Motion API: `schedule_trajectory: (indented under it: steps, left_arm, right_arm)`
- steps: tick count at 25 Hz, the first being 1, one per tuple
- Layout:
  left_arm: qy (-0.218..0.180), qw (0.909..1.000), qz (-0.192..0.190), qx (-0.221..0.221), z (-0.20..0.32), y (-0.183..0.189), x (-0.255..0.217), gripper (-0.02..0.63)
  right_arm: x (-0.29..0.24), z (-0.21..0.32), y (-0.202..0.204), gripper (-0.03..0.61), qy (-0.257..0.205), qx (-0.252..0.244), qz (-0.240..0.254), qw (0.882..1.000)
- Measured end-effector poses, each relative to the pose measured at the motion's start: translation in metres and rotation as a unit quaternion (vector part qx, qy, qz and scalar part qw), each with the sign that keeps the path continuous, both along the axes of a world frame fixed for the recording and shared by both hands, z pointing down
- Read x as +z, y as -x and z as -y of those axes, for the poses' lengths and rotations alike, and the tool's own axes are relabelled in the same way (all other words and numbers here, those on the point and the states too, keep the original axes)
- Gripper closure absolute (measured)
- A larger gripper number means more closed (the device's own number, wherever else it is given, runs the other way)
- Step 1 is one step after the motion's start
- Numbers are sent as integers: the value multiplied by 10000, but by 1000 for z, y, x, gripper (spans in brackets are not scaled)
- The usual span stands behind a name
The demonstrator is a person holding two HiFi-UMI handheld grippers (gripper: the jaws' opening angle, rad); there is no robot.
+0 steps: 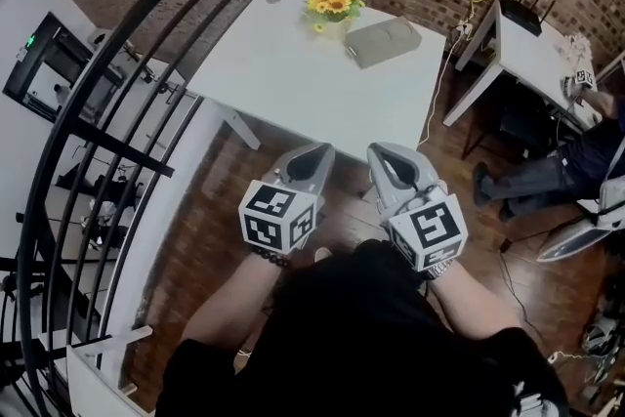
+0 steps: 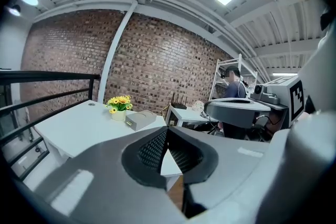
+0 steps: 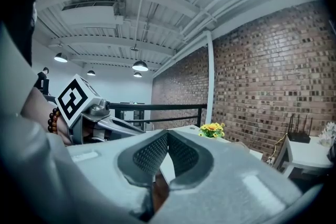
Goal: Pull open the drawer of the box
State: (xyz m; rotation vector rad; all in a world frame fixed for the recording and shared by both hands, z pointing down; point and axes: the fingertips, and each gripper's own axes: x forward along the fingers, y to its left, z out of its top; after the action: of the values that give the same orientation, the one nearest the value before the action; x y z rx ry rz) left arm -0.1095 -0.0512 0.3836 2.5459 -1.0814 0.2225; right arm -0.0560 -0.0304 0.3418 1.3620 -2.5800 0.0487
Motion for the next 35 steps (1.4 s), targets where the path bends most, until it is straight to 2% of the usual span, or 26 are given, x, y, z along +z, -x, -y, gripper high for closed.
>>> schedule_trajectory:
  steps: [7,16,21,24,28,35]
  left_arm:
    - [223,9997,-73,2,45,-5,19,598]
    - [635,9979,32,-144,125,-37,43,598]
    - [990,9944,-170,-335,170,-60,58,598]
    - [1096,9928,-164,-458,186,-67,66,598]
    - [1302,9902,-118,-494,198,-73,82,569]
    - [1700,9832,-297,-590,244,-76,113,569]
  right_arm:
    - [12,42,-5,586,135,49,-54,9999]
    - [25,119,-40,586,351,-53,36,9994]
    - [34,155,-62,586,461,-242,30,9986]
    - [42,169,-70,586,519,-341,4,9981]
    - [55,183,-74,586,687,-353,-30,9970]
    - [72,212,-74,586,788,-347,-162,9962]
